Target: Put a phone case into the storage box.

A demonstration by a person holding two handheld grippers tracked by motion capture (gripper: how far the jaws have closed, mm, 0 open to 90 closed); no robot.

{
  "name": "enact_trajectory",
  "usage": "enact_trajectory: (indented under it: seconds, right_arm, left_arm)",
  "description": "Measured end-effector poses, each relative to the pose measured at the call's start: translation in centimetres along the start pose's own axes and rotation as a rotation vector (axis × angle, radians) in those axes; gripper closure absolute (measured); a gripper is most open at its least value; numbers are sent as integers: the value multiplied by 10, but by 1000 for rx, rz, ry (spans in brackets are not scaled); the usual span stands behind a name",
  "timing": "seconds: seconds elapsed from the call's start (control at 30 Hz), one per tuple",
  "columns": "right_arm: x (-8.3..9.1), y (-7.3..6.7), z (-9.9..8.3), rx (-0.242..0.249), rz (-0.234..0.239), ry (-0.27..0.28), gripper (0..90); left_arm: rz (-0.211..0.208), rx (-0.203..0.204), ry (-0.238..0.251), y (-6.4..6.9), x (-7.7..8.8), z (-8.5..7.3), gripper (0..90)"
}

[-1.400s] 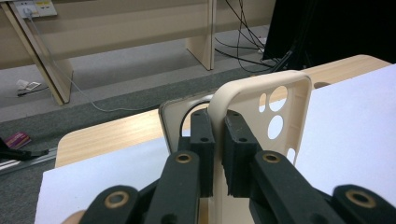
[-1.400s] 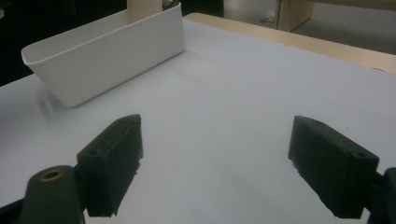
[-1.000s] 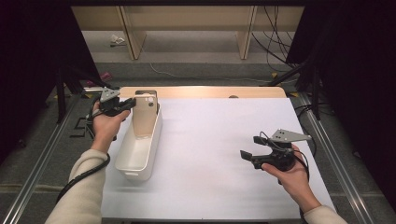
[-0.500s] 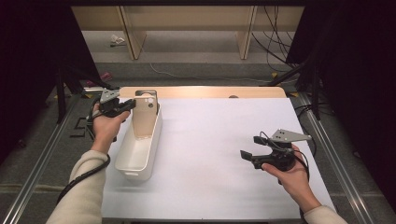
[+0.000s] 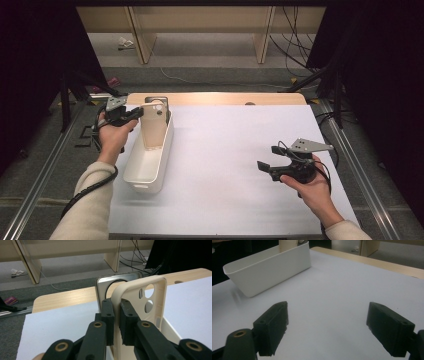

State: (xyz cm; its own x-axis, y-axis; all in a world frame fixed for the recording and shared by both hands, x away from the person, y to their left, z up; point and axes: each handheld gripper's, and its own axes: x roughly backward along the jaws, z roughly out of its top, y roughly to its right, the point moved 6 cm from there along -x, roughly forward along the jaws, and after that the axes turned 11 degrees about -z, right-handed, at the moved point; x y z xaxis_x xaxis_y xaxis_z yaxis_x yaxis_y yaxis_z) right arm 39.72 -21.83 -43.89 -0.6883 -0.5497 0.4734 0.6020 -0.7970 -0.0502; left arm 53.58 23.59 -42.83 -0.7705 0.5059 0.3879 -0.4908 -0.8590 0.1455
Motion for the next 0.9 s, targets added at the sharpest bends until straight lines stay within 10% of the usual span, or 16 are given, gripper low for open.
enact_trajectory:
  seconds: [0.9]
  right_arm:
    - [0, 0, 0, -1, 2, 0, 187]
  left_arm:
    - [54, -80, -67, -9, -22, 0, 778]
